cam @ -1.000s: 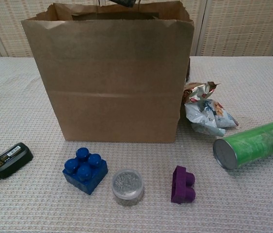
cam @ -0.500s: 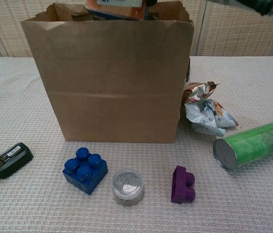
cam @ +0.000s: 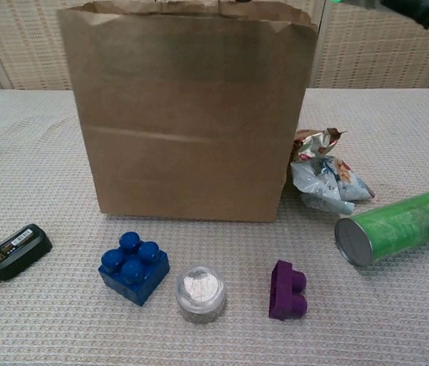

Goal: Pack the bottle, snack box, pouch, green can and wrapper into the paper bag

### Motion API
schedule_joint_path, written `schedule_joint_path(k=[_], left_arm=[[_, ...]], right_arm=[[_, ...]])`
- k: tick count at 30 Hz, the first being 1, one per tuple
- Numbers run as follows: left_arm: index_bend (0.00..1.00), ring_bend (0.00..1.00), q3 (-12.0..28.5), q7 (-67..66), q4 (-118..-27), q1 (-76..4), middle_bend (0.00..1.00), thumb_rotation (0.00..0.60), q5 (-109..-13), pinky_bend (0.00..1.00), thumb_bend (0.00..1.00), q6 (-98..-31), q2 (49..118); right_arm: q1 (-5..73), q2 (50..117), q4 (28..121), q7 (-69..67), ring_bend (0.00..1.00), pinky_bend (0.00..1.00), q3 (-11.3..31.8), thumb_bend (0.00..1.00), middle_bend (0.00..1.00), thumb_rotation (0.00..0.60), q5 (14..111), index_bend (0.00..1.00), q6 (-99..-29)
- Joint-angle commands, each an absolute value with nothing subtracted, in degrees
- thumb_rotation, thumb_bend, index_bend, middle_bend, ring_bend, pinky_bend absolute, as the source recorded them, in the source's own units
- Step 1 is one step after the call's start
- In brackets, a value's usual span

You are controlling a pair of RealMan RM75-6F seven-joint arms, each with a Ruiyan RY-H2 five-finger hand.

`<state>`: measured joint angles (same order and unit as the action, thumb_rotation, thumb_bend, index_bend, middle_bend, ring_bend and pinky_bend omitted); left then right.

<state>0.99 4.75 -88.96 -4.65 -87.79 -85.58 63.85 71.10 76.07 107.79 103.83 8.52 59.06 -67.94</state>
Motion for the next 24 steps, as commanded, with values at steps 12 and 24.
schedule_joint_path(k=[12,24], left_arm=[[0.00,0.00,1.0,4.7,-89.0,-4.6,0.00,0.600,-87.7,0.00,0.33,-85.6,63.9],[0.00,0.00,1.1,3.2,-89.2,-4.5,0.00,0.600,-87.6,0.00,0.33,-85.7,64.1]], right_arm=[[66.3,72.6,112.5,94.1,0.00,0.00,10.2,0.08,0.07,0.600,63.8,0.00,-76.4],[46.2,65.3,120.6,63.4,0.01,0.02,2.6,0.08,0.08,0.600,69.5,0.00,-87.0]])
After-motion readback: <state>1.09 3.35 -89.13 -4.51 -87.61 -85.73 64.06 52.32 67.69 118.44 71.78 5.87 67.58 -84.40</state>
